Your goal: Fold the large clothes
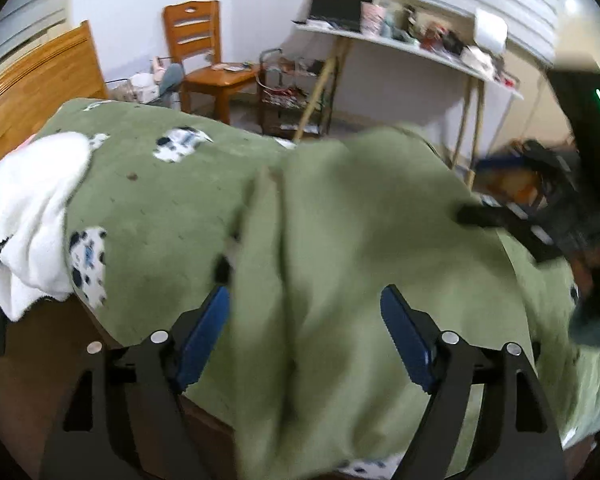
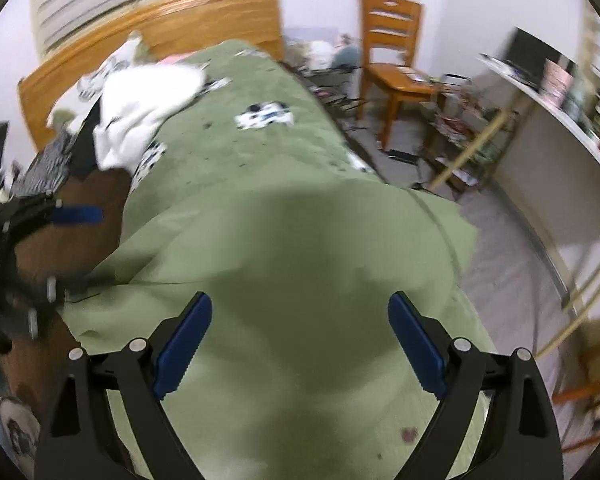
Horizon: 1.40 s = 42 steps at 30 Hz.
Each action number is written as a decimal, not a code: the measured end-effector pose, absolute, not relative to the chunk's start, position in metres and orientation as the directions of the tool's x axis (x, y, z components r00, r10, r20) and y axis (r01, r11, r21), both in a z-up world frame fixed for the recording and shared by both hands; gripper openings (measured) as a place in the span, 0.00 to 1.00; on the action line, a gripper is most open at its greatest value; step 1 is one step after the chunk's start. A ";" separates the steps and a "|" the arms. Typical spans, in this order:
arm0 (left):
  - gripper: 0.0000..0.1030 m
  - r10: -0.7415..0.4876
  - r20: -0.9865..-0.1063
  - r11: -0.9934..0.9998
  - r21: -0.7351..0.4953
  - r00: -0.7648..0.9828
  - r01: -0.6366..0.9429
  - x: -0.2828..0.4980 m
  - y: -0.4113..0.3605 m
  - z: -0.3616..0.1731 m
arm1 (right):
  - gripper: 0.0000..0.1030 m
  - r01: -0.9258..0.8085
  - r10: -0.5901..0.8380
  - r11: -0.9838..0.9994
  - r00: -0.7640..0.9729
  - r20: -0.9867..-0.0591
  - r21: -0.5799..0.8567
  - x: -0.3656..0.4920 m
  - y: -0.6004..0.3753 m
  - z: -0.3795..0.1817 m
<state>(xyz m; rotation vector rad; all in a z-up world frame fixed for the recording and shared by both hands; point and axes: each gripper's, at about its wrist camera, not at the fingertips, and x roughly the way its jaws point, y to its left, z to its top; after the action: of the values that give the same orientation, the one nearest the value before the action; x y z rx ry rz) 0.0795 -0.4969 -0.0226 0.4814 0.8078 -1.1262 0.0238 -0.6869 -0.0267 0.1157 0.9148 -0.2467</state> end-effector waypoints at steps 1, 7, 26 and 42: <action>0.75 -0.592 -0.780 0.376 -0.044 0.204 0.926 0.073 -0.496 -0.027 | 0.79 0.243 -0.151 0.970 0.580 -0.800 -0.007 0.030 -0.682 -0.028; 0.74 -0.528 -0.818 0.419 -0.019 0.227 0.908 0.055 -0.487 -0.060 | 0.70 0.176 -0.099 0.984 0.558 -0.824 0.001 0.055 -0.655 -0.043; 0.73 -0.562 -0.812 0.459 -0.150 0.155 0.876 0.061 -0.462 -0.084 | 0.24 0.273 -0.150 0.962 0.421 -0.895 -0.033 0.149 -0.645 -0.094; 0.75 -0.563 -0.819 0.480 -0.216 0.110 0.850 0.070 -0.449 -0.104 | 0.05 0.313 -0.092 0.947 0.466 -0.880 0.067 0.163 -0.659 -0.103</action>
<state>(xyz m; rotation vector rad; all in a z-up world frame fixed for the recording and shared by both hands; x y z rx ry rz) 0.0699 -0.4490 -0.1042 0.3458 1.0092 -1.0685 0.1630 -0.6594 -0.1027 0.2319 1.0591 -0.2509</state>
